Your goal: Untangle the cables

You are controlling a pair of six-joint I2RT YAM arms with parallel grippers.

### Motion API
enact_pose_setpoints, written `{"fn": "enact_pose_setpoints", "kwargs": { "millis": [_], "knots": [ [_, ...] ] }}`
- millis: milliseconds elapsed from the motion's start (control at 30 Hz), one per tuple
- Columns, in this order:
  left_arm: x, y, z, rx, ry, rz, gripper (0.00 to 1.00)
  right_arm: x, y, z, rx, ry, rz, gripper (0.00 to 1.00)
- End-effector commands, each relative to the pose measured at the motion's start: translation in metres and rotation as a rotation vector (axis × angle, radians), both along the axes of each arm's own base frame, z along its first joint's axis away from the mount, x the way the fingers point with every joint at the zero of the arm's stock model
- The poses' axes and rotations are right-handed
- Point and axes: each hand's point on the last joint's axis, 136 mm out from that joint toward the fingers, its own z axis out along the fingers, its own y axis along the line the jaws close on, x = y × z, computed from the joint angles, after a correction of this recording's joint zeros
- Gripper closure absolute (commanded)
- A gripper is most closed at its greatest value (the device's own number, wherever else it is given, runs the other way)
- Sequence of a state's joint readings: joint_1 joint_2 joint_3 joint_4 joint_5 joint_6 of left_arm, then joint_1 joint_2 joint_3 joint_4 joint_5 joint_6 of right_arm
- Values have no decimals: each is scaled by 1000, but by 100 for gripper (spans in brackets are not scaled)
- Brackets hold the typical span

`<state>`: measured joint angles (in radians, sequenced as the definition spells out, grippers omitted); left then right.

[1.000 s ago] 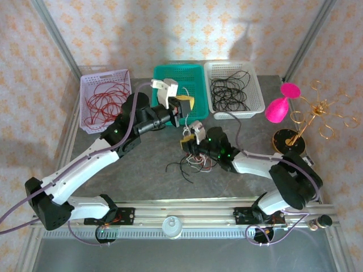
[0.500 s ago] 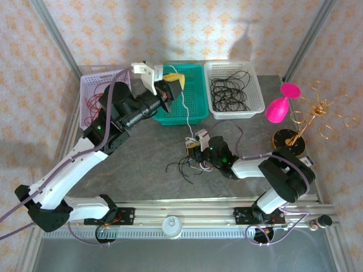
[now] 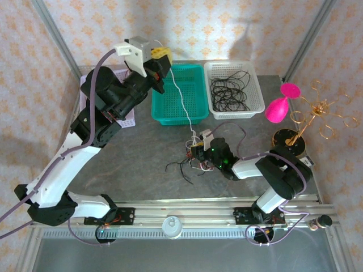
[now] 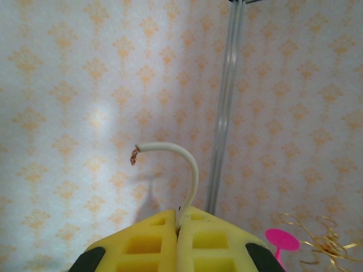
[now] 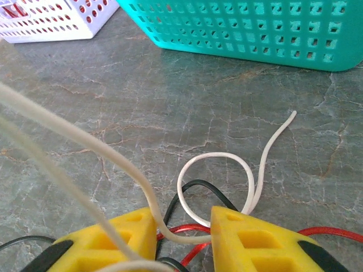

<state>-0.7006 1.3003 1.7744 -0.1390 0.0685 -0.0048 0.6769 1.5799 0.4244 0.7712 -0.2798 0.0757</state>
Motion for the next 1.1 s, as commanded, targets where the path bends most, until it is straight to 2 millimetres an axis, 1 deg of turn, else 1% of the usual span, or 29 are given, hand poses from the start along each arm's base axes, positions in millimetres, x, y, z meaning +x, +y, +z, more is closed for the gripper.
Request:
{"fn": "enact_pose_setpoints", "kwargs": {
  "millis": [0, 100, 167, 233, 367, 433, 500, 567, 667, 733, 800, 867, 967, 1067],
  "knots": [
    [-9, 19, 35, -1, -90, 77, 100, 3, -10, 11, -5, -26, -43, 64],
    [-16, 29, 61, -16, -158, 110, 100, 4, -16, 15, -18, -41, -67, 63],
    [-20, 36, 78, -18, -207, 142, 100, 3, -20, 11, -29, -36, -80, 63],
    [-17, 40, 88, 4, -228, 182, 100, 2, -23, 6, -32, -23, -91, 63],
    [-5, 41, 93, 36, -231, 241, 100, -1, -26, 4, -19, -6, -100, 63],
    [0, 44, 94, 40, -240, 271, 100, -1, -27, 7, -9, -9, -106, 62],
    [2, 52, 102, 33, -257, 312, 100, -2, -28, 8, -7, -12, -108, 62],
    [1, 63, 114, 13, -282, 344, 100, -3, -31, 6, -14, -8, -118, 62],
    [7, 72, 124, -4, -312, 363, 100, -5, -34, 3, -24, 5, -123, 62],
    [12, 75, 126, -15, -321, 368, 100, -6, -34, 5, -19, 5, -124, 59],
    [18, 75, 126, -21, -322, 364, 100, -6, -35, 11, -10, 1, -125, 55],
    [25, 74, 124, -20, -321, 362, 100, -7, -34, 21, 0, -10, -121, 51],
    [32, 76, 121, -30, -312, 371, 100, -10, -30, 41, 13, -34, -82, 44],
    [33, 59, 112, -22, -298, 279, 100, -21, -16, 72, 54, -66, 27, 38]
  ]
}}
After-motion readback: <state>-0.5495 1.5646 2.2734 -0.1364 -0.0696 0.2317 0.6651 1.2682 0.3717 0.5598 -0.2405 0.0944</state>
